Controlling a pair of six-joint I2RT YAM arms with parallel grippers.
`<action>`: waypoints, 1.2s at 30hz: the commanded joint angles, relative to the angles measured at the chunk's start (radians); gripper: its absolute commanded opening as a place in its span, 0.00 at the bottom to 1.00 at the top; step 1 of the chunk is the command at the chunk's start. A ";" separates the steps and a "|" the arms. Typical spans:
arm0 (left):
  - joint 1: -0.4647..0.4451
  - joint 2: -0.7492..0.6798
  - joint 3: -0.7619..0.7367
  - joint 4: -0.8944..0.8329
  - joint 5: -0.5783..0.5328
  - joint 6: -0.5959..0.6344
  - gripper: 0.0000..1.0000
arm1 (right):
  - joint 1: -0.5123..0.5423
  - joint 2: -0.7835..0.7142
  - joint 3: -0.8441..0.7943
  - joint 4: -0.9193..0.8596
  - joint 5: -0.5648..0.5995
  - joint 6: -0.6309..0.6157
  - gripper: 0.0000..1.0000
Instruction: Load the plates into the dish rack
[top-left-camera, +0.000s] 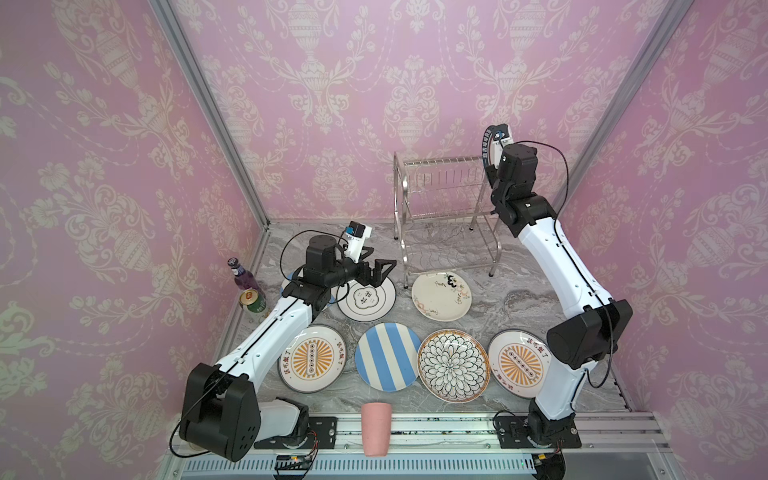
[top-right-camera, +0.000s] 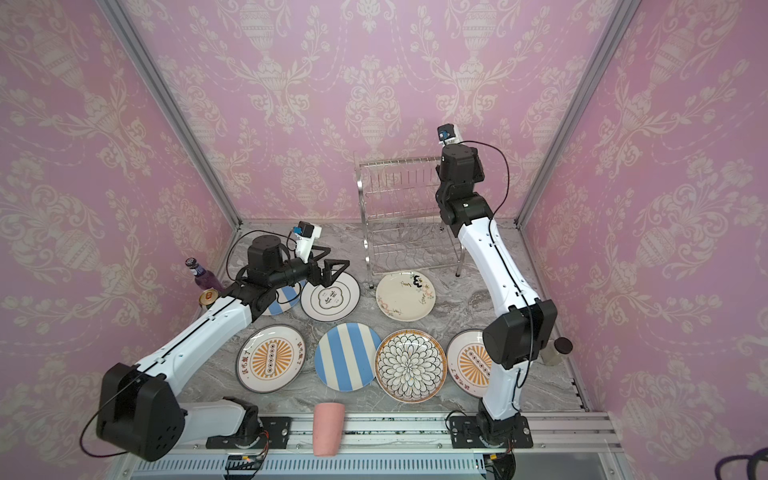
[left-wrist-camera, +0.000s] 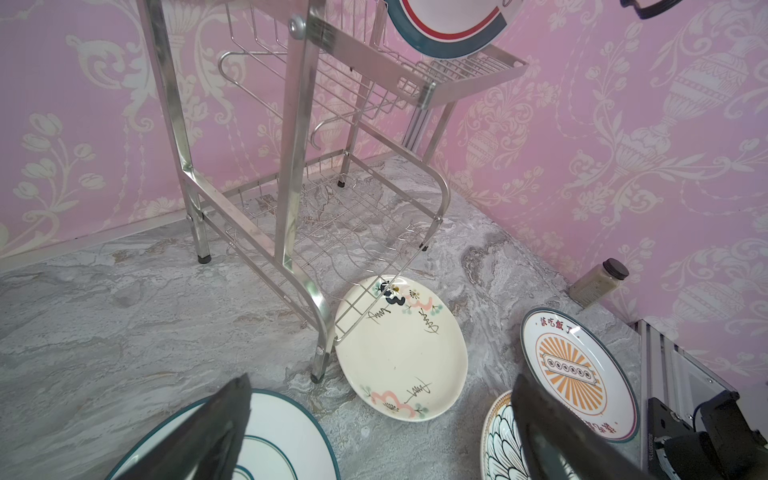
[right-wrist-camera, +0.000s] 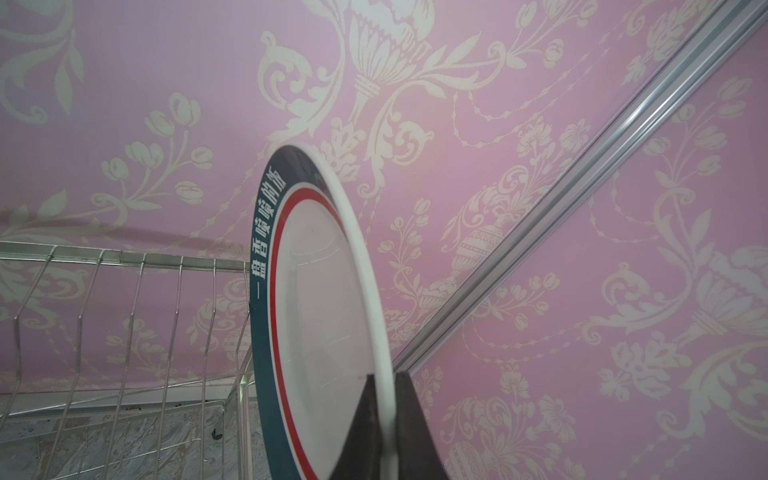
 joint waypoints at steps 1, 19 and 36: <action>0.009 0.003 0.000 -0.017 -0.004 0.032 0.99 | -0.004 0.001 -0.027 0.047 0.019 0.037 0.00; 0.010 0.004 0.002 -0.014 0.001 0.031 0.99 | -0.001 -0.019 -0.085 0.113 0.061 0.039 0.00; 0.010 0.007 -0.003 -0.009 0.007 0.029 0.99 | 0.020 -0.028 0.080 0.041 -0.011 0.083 0.00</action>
